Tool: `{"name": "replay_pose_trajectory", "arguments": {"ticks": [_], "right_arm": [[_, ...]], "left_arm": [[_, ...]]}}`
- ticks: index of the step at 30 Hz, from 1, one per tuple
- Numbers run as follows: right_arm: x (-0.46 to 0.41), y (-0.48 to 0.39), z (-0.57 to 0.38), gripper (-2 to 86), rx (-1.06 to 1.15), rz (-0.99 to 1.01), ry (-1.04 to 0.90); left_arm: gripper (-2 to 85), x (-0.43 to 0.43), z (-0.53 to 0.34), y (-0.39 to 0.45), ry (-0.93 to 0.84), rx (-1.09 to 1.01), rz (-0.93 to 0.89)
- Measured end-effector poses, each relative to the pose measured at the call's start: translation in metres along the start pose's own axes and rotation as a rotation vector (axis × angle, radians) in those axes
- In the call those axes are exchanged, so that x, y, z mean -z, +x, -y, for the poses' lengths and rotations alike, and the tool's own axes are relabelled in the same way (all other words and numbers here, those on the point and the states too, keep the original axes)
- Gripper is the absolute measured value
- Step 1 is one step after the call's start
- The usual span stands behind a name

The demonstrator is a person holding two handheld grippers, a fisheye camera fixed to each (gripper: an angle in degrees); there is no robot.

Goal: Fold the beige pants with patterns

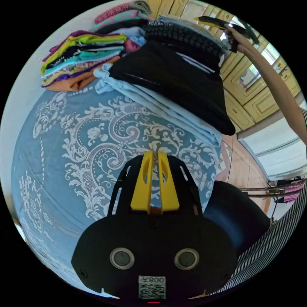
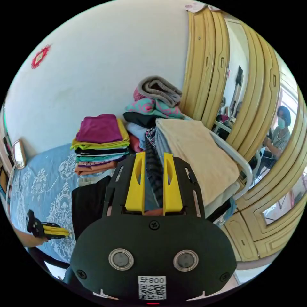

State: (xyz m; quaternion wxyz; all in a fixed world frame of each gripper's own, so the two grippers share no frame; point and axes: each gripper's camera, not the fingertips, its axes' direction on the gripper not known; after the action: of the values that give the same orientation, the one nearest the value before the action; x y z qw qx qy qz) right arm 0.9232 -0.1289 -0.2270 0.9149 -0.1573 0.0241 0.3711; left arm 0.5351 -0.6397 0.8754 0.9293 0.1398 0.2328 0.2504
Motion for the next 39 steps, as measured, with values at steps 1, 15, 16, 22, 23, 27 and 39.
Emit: {"name": "replay_pose_trajectory", "arguments": {"ticks": [1,15,16,22,23,27,39], "right_arm": [[-0.004,-0.001,0.012,9.2,-0.001,-0.012,-0.013],[-0.039,-0.04,0.05,7.4,0.051,-0.177,-0.125],[-0.038,-0.04,0.049,7.0,0.049,-0.176,-0.127],[-0.016,0.004,0.03,3.0,-0.224,0.116,-0.107],[-0.005,0.014,0.022,2.6,-0.278,0.174,-0.068],[0.043,0.038,-0.011,1.6,-0.357,0.427,0.076],[0.169,0.007,-0.058,1.0,-0.265,1.056,0.437]], "left_arm": [[2.5,0.007,0.0,0.005,-0.01,-0.005,0.012],[2.6,0.118,-0.032,0.047,0.042,-0.004,0.063],[2.5,0.13,-0.035,0.051,0.045,-0.006,0.068],[0.8,0.196,-0.047,0.054,0.062,0.048,-0.054],[0.7,0.204,-0.048,0.053,0.069,0.052,-0.086],[0.3,0.274,-0.061,0.057,0.16,0.091,-0.164],[0.1,0.518,-0.111,0.095,0.436,0.149,-0.208]]}}
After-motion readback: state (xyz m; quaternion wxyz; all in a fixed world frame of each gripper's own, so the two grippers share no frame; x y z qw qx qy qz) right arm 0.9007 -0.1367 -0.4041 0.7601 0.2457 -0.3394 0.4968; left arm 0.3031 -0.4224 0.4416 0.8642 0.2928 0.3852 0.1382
